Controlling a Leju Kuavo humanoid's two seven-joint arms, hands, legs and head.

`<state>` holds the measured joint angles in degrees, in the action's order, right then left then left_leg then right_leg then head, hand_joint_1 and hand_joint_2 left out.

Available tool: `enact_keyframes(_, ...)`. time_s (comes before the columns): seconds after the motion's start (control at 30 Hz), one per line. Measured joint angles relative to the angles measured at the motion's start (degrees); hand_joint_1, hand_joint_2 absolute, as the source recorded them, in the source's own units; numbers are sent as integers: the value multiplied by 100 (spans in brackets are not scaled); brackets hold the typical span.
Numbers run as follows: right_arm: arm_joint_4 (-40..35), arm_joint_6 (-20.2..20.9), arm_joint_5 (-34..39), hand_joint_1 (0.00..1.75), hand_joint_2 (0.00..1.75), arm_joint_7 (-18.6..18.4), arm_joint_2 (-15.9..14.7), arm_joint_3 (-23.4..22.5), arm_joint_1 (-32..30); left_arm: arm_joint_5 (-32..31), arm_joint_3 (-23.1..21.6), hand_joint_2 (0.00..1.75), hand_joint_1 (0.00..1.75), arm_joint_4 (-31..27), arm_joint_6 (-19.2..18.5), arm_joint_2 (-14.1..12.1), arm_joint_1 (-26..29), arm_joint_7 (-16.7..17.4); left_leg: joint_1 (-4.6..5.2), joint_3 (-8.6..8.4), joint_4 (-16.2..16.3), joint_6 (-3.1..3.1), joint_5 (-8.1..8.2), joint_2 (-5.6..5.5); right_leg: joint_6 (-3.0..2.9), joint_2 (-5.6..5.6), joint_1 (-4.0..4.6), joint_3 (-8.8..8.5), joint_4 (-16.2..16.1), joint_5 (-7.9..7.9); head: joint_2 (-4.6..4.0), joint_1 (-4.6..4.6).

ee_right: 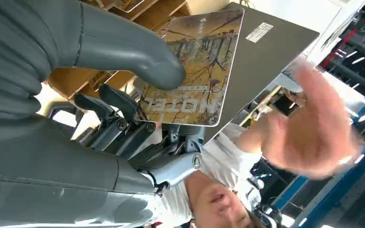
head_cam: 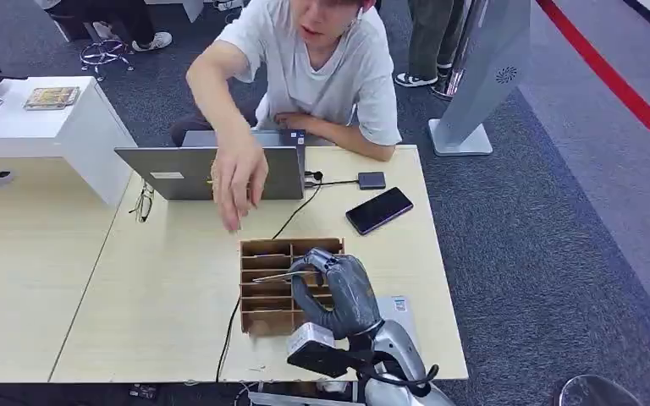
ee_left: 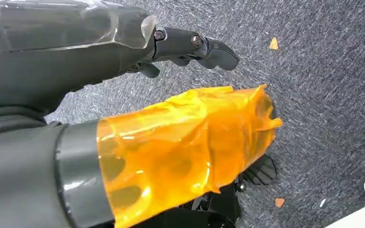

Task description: Pass the card to the sensor for recognition and then transmit it.

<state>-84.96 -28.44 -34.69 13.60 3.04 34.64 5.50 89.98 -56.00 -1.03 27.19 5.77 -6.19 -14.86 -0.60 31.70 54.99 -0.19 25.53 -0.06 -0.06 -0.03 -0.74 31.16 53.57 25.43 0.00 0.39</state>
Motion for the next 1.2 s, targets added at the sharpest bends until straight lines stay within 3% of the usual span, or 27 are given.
enact_keyframes(0.2,-7,134,204,175,175,33,0,0,-25,0,15,0,0,0,0,0,1,0,0,0,0,0,0,0,0,0,0,0,0,0,0,0)
enact_keyframes(0.33,-103,656,925,175,175,57,-9,-37,-105,0,101,0,0,0,0,0,2,-15,0,0,0,0,0,0,0,0,0,1,-1,0,0,0)
enact_keyframes(0.4,-186,1151,1772,175,175,179,-20,-131,-192,0,173,0,0,0,-2,0,4,-26,0,1,0,0,0,0,0,-1,0,1,-1,0,0,0)
enact_keyframes(0.5,-347,2424,3623,175,175,454,-52,-347,-352,0,317,0,0,0,0,-2,6,-83,0,1,0,0,1,-1,0,0,0,1,-1,0,0,0)
enact_keyframes(0.67,-599,3454,4909,175,175,586,-98,-617,-550,0,450,0,0,0,46,-7,8,-142,1,1,0,1,2,0,1,0,0,0,-3,0,0,0)
enact_keyframes(1.0,-678,4144,5742,175,175,494,-120,-769,-594,0,538,0,0,0,77,-11,10,-155,0,0,0,1,1,0,0,0,0,0,-2,0,0,0)
enact_keyframes(1.2,-656,4251,5842,175,175,433,-138,-772,-590,0,538,0,0,0,103,-13,12,-184,0,1,0,1,2,0,1,0,0,0,-3,1,0,0)
